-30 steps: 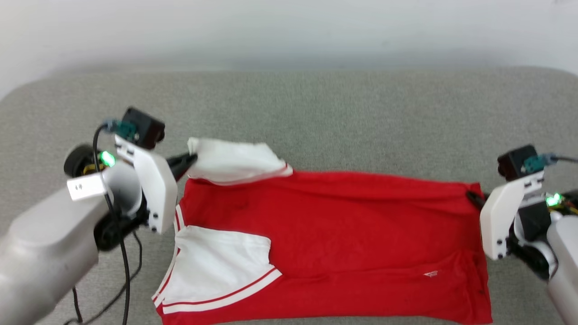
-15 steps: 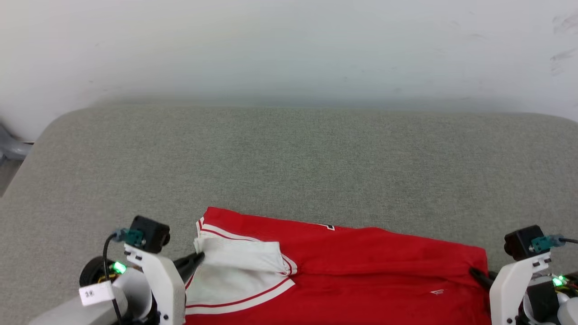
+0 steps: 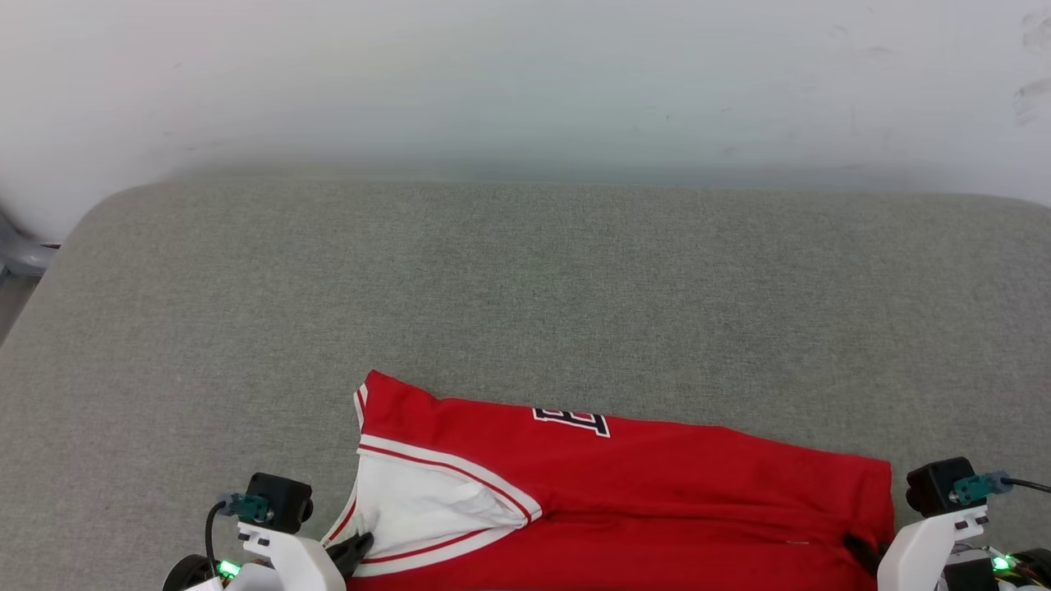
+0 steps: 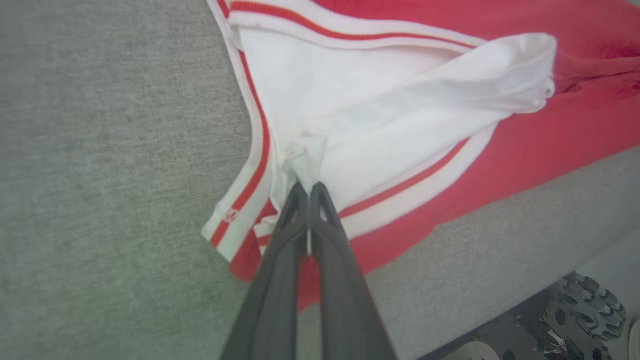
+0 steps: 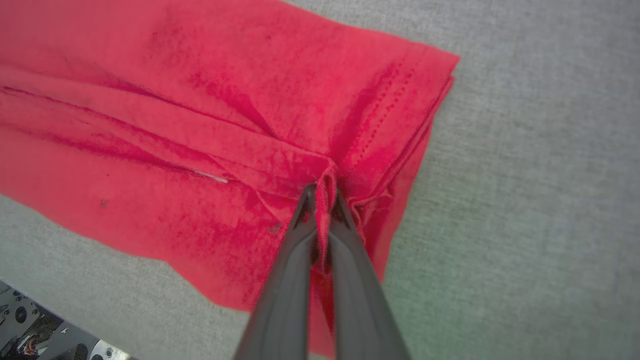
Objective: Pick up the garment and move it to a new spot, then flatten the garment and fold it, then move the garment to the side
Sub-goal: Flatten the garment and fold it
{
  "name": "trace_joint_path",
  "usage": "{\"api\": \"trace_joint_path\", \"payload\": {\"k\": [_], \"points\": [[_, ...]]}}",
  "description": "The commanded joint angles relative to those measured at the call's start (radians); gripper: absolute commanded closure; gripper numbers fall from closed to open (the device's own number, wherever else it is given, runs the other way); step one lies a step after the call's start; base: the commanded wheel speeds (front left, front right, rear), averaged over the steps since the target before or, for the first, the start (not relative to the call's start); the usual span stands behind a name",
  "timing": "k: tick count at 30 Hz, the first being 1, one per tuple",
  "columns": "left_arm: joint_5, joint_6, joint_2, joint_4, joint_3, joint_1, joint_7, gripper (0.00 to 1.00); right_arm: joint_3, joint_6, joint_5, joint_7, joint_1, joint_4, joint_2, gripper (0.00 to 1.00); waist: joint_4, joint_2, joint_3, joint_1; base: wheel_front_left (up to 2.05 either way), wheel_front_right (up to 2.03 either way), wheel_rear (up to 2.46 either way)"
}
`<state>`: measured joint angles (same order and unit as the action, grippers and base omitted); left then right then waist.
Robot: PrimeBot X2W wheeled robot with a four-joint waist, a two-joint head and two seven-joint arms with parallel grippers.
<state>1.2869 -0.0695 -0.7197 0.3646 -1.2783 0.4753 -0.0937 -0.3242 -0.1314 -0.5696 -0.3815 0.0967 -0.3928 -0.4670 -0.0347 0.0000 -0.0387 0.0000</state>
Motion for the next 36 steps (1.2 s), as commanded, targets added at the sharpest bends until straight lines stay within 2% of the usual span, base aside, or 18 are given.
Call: {"api": "trace_joint_path", "payload": {"k": [1, 2, 6, 11, 18, 22, 28, 32, 36], "points": [[-0.002, -0.002, 0.009, 0.021, 0.011, -0.009, -0.02, 0.65, -0.002, 0.002, 0.002, 0.008, -0.002, -0.014, 0.016, 0.0, 0.0, 0.0, 0.002, 0.0, 0.0, 0.0, 0.0], [-0.005, -0.003, 0.022, 0.037, 0.013, -0.013, -0.036, 0.0, 0.003, 0.001, 0.0, 0.017, 0.0, -0.017, 0.02, 0.0, -0.001, 0.0, 0.005, 0.0, 0.0, 0.0, 0.0], [-0.027, -0.032, 0.052, 0.079, 0.039, -0.019, -0.119, 0.0, 0.035, 0.002, -0.003, 0.059, -0.007, 0.008, 0.017, 0.0, -0.009, 0.0, 0.025, 0.0, 0.0, 0.0, 0.0], [-0.081, -0.112, 0.058, 0.07, 0.146, -0.032, -0.17, 0.0, 0.085, 0.001, -0.008, 0.084, -0.035, 0.086, 0.001, 0.0, -0.016, 0.0, 0.047, 0.0, 0.0, 0.0, 0.0], [-0.39, -0.267, 0.086, -0.124, 0.51, -0.159, -0.171, 0.0, 0.168, 0.001, 0.022, 0.018, -0.052, 0.176, -0.028, 0.0, -0.034, 0.0, 0.052, 0.0, 0.0, 0.0, 0.0], [-0.565, -0.314, 0.139, -0.229, 0.697, -0.272, -0.171, 0.0, 0.193, 0.001, 0.025, -0.082, -0.042, 0.185, -0.048, 0.0, -0.045, 0.0, 0.05, 0.0, 0.0, 0.0, 0.0], [-0.793, -0.33, 0.238, -0.338, 0.901, -0.408, -0.171, 0.0, 0.213, 0.001, 0.009, -0.226, -0.022, 0.158, -0.068, 0.0, -0.064, 0.0, 0.043, 0.0, 0.0, 0.0, 0.0], [-0.909, -0.314, 0.311, -0.39, 0.992, -0.478, -0.171, 0.0, 0.224, 0.001, -0.002, -0.27, -0.015, 0.128, -0.05, 0.0, -0.08, 0.0, 0.034, 0.0, 0.0, 0.0, 0.0], [-1.001, -0.284, 0.374, -0.419, 1.04, -0.536, -0.171, 0.0, 0.227, 0.001, 0.004, -0.276, -0.012, 0.099, -0.022, 0.0, -0.095, 0.0, 0.018, 0.0, 0.0, 0.0, 0.0]]}}
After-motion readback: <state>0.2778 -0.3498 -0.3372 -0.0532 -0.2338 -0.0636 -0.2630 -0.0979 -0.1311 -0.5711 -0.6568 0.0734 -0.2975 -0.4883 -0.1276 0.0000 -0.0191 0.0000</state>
